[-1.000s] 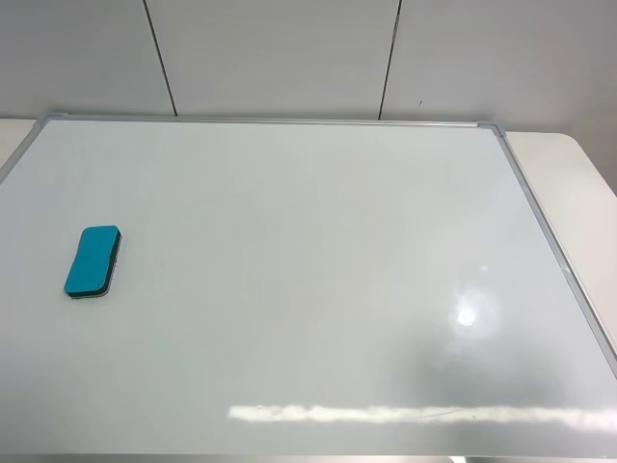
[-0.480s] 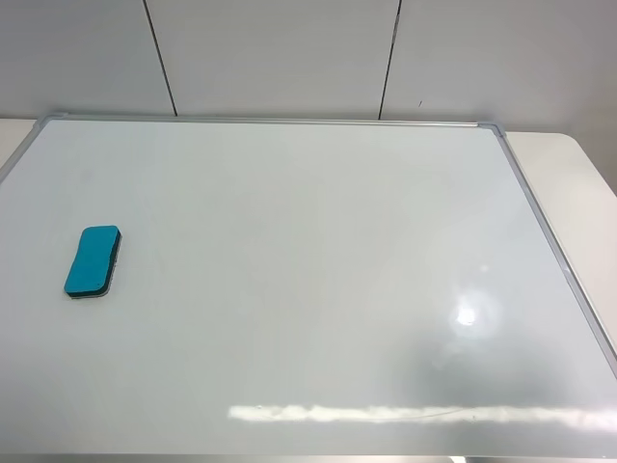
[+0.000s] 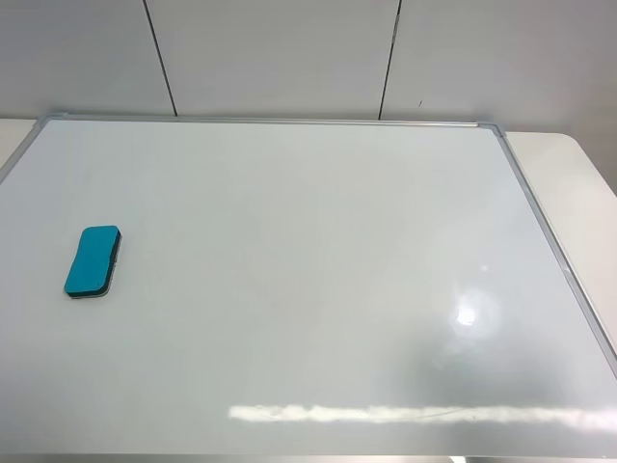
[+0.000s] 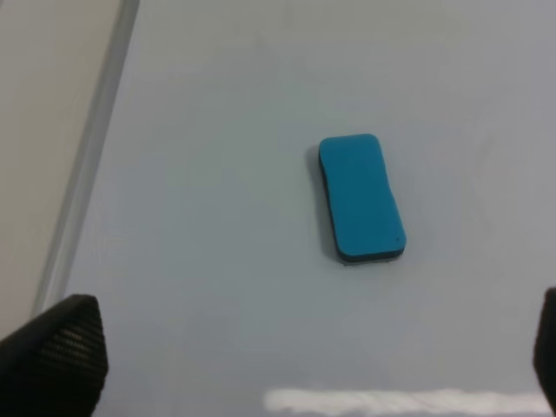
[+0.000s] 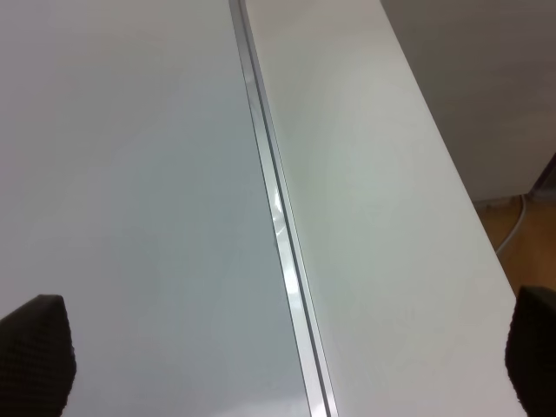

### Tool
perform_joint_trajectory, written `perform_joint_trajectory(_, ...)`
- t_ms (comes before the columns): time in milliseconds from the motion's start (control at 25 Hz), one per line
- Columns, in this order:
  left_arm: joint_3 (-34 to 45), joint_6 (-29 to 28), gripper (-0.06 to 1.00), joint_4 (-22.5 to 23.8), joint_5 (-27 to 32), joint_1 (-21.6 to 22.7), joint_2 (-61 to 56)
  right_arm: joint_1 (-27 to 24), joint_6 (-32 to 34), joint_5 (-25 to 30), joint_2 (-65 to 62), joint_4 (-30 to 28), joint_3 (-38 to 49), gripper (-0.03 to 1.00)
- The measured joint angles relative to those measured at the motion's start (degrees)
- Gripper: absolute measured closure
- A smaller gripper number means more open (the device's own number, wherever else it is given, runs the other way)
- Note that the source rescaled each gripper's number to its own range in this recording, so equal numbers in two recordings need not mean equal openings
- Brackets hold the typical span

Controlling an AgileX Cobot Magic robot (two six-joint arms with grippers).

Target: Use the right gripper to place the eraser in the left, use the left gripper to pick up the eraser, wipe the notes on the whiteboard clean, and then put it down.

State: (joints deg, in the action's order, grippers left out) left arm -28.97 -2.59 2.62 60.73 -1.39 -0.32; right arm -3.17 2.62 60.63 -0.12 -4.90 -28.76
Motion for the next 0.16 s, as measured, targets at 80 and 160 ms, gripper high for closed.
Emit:
perform_joint_trajectory(80,0.0,0.0,-0.06,0.0,0.0,0.0,0.0,0.0,0.0,0.0,0.0,0.0,0.0,-0.03)
perform_joint_trajectory(160,0.0,0.0,-0.06,0.0,0.0,0.0,0.0,0.0,0.0,0.0,0.0,0.0,0.0,-0.03)
